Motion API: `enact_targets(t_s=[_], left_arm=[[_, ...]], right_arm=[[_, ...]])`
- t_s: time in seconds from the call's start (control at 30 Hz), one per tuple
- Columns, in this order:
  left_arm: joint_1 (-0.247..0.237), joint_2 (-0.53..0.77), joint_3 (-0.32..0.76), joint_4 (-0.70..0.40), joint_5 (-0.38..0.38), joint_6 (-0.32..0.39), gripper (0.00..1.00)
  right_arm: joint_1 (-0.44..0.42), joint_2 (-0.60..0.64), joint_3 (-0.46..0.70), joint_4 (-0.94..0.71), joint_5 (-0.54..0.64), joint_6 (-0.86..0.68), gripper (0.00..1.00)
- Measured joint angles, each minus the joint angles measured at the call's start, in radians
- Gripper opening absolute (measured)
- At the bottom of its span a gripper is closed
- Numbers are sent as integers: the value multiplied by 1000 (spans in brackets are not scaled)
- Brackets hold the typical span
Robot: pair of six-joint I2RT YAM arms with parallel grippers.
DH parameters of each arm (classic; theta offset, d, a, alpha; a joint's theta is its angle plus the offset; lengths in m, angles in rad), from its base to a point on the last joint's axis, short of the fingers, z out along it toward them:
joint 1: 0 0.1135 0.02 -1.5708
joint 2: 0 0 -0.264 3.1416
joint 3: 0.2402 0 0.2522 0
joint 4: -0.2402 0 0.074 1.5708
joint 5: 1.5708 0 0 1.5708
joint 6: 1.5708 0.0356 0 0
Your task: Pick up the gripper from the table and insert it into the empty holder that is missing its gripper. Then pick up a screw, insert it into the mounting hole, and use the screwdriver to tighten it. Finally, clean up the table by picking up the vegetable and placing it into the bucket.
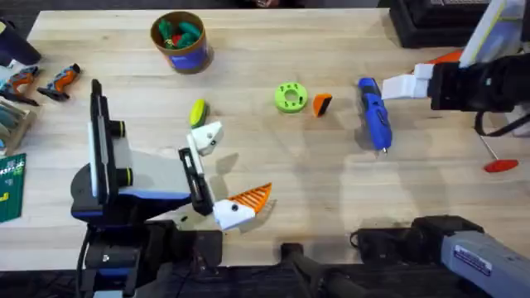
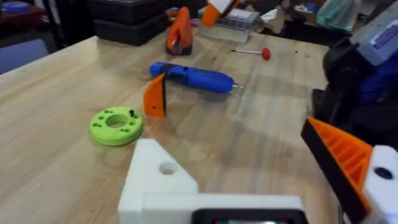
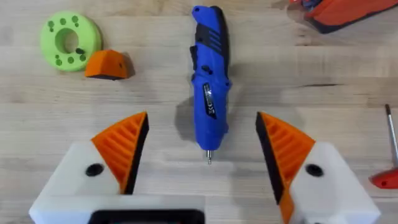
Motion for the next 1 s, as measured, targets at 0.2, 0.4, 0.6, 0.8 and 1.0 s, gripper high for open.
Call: enact_targets(t_s=[0.2,0.4,0.6,0.8,1.0], left_arm=[[0,0,0,16,-89,0,986],[0,0,0,25,-139,-1,986],[0,0,0,31,-176,-26,986],[0,0,0,31,-177,-26,987],[0,0,0,31,-177,-26,986]], right_arm=[[0,0,0,0,0,0,992],[0,0,0,0,0,0,992],[0,0,0,0,0,0,992],[0,0,0,0,0,0,992],[0,0,0,0,0,0,992]])
